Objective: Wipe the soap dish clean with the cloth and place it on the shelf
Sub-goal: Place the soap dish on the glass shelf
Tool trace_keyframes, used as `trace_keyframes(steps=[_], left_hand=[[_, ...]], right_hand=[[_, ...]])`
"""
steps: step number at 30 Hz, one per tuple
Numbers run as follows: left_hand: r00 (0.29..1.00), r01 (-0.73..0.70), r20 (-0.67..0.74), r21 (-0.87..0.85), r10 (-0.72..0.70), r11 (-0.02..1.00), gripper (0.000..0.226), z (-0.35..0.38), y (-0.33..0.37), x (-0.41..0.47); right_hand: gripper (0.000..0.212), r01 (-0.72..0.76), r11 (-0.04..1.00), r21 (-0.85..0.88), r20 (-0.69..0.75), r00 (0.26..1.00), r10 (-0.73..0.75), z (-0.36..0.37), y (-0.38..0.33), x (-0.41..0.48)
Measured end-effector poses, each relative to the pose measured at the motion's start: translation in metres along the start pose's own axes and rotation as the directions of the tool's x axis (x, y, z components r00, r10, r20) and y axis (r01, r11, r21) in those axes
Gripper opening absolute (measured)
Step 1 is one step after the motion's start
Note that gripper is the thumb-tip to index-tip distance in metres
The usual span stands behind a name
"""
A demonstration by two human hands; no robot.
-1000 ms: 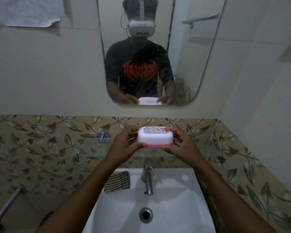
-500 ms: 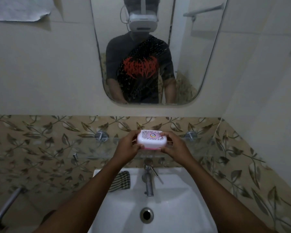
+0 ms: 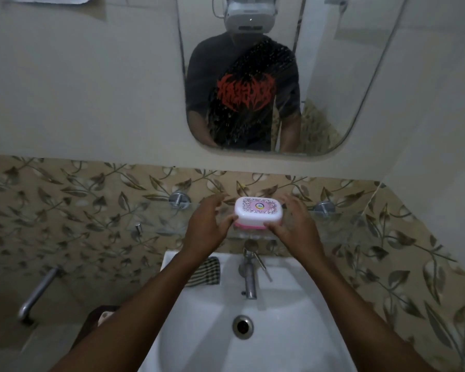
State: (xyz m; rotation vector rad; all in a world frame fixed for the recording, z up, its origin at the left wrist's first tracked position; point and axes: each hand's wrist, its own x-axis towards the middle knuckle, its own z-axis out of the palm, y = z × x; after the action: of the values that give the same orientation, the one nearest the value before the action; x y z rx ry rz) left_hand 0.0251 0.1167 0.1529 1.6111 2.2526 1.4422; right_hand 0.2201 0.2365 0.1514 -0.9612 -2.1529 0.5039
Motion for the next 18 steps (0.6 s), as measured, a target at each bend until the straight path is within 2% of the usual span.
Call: trace_keyframes(steps=[2, 4, 5, 6, 8, 9, 10, 12, 13, 15, 18], left_hand=[[0.963, -0.129, -0.234, 0.031, 0.132, 0.991, 0.017, -0.020, 0.003, -0.028], [0.902, -0.182, -0.380, 0.092, 0.204, 0.979, 0.018, -0.032, -0.009, -0.062], [0.894, -0.164, -0.407, 0.088, 0.186, 0.982, 0.021, -0.034, -0.020, -0.078], [0.905, -0.107, -0.407, 0.063, 0.123, 0.992, 0.022, -0.032, -0.034, -0.093], [0.935, 0.118, -0.336, -0.012, -0.116, 0.993, 0.022, -0.024, -0.063, -0.114], [0.927, 0.256, -0.275, -0.035, -0.255, 0.966, 0.023, -0.018, -0.078, -0.121], [0.898, 0.383, -0.212, -0.053, -0.385, 0.922, 0.023, -0.012, -0.092, -0.127], [0.789, 0.596, -0.103, -0.110, -0.606, 0.795, 0.023, -0.003, -0.113, -0.136], [0.724, 0.676, -0.059, -0.142, -0.688, 0.723, 0.022, 0.000, -0.121, -0.140], [0.616, 0.777, 0.017, -0.179, -0.787, 0.604, 0.024, 0.005, -0.134, -0.150], [0.523, 0.840, 0.100, -0.231, -0.847, 0.491, 0.025, 0.013, -0.150, -0.160]], right_hand=[[0.043, 0.031, 0.999, 0.044, -0.203, 0.979, -0.021, 0.004, -0.021, -0.025], [0.015, 0.164, 0.983, 0.081, -0.306, 0.943, -0.132, 0.018, -0.042, -0.056], [0.009, 0.228, 0.969, 0.096, -0.301, 0.935, -0.190, 0.028, -0.050, -0.071], [0.013, 0.254, 0.959, 0.130, -0.270, 0.939, -0.212, 0.041, -0.055, -0.085], [0.019, 0.215, 0.957, 0.196, -0.142, 0.972, -0.190, 0.074, -0.058, -0.103], [0.019, 0.159, 0.965, 0.208, -0.052, 0.987, -0.152, 0.092, -0.056, -0.108], [0.017, 0.081, 0.976, 0.200, 0.062, 0.994, -0.095, 0.111, -0.052, -0.111], [0.014, -0.038, 0.994, 0.105, 0.282, 0.959, 0.007, 0.147, -0.039, -0.111], [0.017, -0.029, 0.999, 0.021, 0.363, 0.931, 0.019, 0.164, -0.032, -0.111], [0.032, 0.084, 0.986, -0.147, 0.490, 0.872, -0.002, 0.193, -0.021, -0.106], [0.052, 0.203, 0.946, -0.251, 0.567, 0.823, -0.026, 0.226, -0.014, -0.093]])
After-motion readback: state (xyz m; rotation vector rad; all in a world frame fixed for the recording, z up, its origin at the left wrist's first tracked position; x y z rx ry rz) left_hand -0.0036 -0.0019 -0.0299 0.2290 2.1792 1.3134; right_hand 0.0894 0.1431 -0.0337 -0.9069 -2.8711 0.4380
